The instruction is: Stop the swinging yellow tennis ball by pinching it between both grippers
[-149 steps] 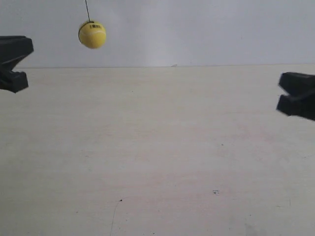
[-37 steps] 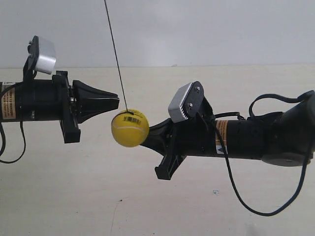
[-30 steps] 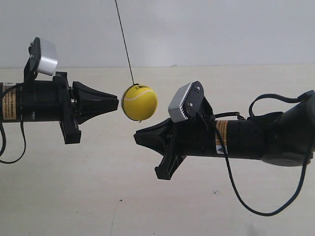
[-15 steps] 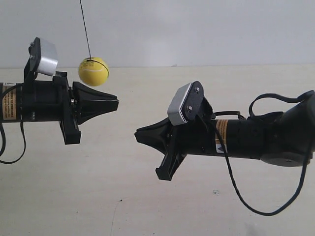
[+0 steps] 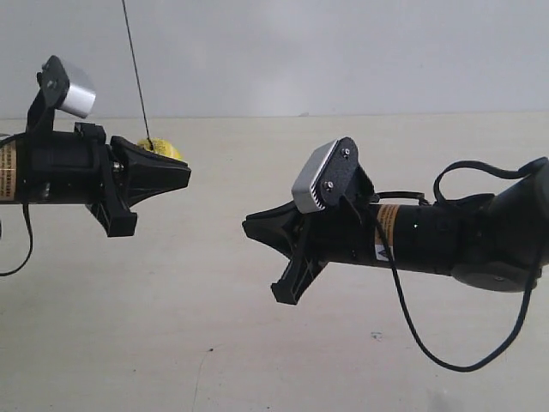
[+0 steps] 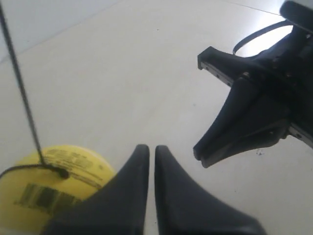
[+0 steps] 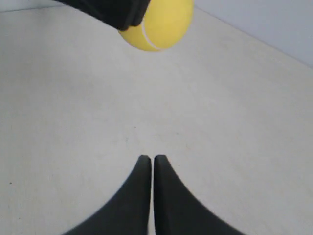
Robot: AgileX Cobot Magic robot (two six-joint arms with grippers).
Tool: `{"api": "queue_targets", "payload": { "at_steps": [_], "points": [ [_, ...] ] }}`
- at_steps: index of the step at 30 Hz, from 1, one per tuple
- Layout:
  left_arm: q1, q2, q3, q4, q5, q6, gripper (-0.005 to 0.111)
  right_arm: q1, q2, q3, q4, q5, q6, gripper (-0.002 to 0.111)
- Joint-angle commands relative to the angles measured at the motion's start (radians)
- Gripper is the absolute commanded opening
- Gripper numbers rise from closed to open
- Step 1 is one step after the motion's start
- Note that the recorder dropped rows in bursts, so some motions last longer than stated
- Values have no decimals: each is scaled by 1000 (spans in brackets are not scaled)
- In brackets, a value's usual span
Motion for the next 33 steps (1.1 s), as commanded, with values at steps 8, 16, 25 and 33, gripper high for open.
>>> {"api": "queue_targets", "payload": {
  "at_steps": [8, 16, 25, 33],
  "points": [
    [-6, -96, -6, 69, 2, -90, 5, 0, -1, -37, 53, -8, -61, 0],
    [-6, -92, -6, 73, 48, -56, 5, 0, -1, -60, 85, -18, -87, 0],
    [-6, -28, -6, 10, 63, 53, 5, 0, -1, -60, 85, -43, -87, 0],
    [-6, -18, -6, -32, 65, 99, 5, 0, -1, -102, 82, -69, -88, 0]
  ]
}}
